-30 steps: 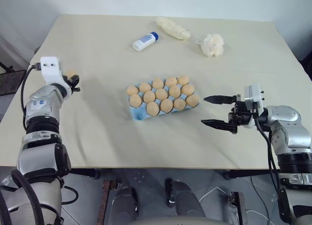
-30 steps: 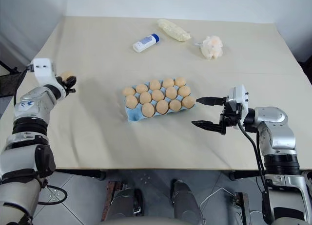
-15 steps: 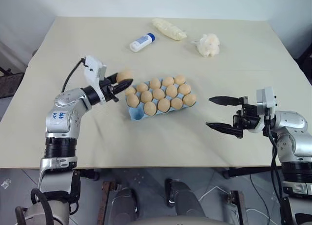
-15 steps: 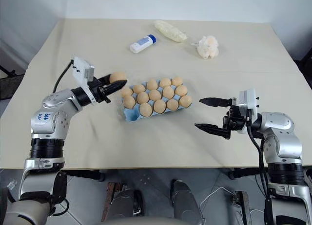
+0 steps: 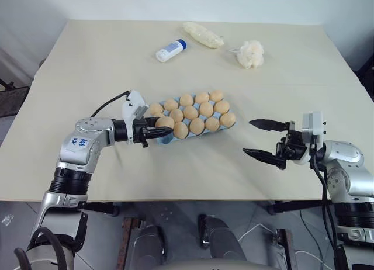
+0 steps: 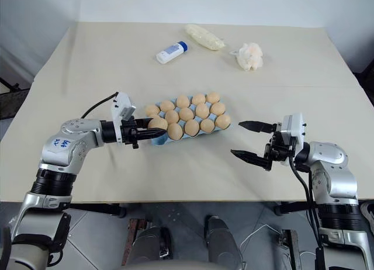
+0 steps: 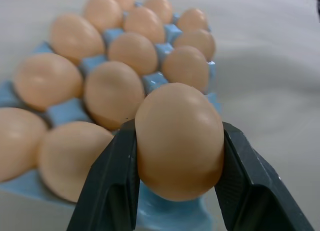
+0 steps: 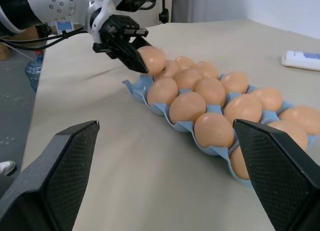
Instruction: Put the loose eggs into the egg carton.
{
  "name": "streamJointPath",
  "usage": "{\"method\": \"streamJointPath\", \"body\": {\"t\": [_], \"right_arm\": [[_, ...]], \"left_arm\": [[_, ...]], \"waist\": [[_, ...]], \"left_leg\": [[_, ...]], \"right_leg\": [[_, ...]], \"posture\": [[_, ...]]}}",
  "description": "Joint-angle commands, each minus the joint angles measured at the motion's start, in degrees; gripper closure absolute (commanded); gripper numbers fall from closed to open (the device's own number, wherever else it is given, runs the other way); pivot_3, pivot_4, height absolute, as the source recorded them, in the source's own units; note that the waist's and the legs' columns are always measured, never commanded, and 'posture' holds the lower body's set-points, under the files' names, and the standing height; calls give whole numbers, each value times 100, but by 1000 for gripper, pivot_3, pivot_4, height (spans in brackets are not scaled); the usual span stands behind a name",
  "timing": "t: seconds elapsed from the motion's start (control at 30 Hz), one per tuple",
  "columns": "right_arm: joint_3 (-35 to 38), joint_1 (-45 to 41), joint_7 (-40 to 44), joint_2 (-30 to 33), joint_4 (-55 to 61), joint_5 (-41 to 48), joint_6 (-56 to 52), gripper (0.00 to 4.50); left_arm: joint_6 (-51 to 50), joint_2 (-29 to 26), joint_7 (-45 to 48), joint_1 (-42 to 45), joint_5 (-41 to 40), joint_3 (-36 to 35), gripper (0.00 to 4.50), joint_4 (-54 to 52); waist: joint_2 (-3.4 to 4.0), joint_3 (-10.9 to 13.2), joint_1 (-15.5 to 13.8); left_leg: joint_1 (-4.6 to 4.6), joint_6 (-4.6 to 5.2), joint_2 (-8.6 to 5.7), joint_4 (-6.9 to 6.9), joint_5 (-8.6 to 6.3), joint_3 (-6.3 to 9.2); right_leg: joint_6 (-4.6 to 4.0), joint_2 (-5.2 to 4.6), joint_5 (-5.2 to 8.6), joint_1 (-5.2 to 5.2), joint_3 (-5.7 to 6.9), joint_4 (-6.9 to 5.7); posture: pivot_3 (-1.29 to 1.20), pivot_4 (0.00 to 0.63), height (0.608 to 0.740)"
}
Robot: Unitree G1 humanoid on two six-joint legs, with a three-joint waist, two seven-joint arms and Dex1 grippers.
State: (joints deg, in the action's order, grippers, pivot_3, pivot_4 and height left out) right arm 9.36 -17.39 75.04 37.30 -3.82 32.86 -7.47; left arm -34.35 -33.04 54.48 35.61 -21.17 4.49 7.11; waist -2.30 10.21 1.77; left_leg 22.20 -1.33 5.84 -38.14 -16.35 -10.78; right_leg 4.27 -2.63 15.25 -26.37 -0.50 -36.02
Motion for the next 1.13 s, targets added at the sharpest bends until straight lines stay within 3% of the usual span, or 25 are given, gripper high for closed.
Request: {"method": "streamJointPath", "body": {"t": [0.03,0.27,0.3,0.6,0.77,0.97,1.13], "right_arm": [[160,4,-71,58,202,62,57,0],[168,-3,-87,114,198,72,31,0],[168,-15,-81,127,188,71,25,0],[34,-441,111,216,-145,-5,-2,0],[-138,-943,437,249,-656,-178,84,0],[-241,-1269,741,266,-1188,-349,205,0],[-179,-1294,805,265,-1358,-377,242,0]], "left_arm": [[121,-113,132,62,139,86,2184,-129],[375,-14,-132,120,95,-275,153,-126],[338,4,-220,136,64,-361,28,-116],[43,231,-368,118,-674,-1170,28,-235],[24,-179,409,-149,-1002,-1364,28,-42],[576,-742,1071,-438,-660,-1255,28,559],[1165,-796,1261,-505,-498,-1293,28,809]], "waist": [[0,0,1],[0,0,-2],[0,0,-2],[0,0,-5],[0,0,31],[1,0,34],[1,0,19]], "left_leg": [[0,1,0,0,0,0],[0,23,-1,-1,-11,2],[0,23,-1,-1,-11,1],[0,24,-1,-7,-9,0],[-2,17,0,-5,-5,-1],[-1,16,1,-3,-5,-1],[2,15,1,-3,-7,-4]], "right_leg": [[0,0,0,0,0,0],[0,-1,0,1,-1,0],[0,-1,0,1,-1,0],[1,-1,-1,2,-1,-5],[1,0,-1,1,0,-7],[-2,-1,1,0,2,-5],[-2,-5,1,-1,2,2]], "posture": [[0,150,740],[0,150,740],[0,150,740],[0,150,740],[0,150,740],[0,150,740],[0,150,740]]}}
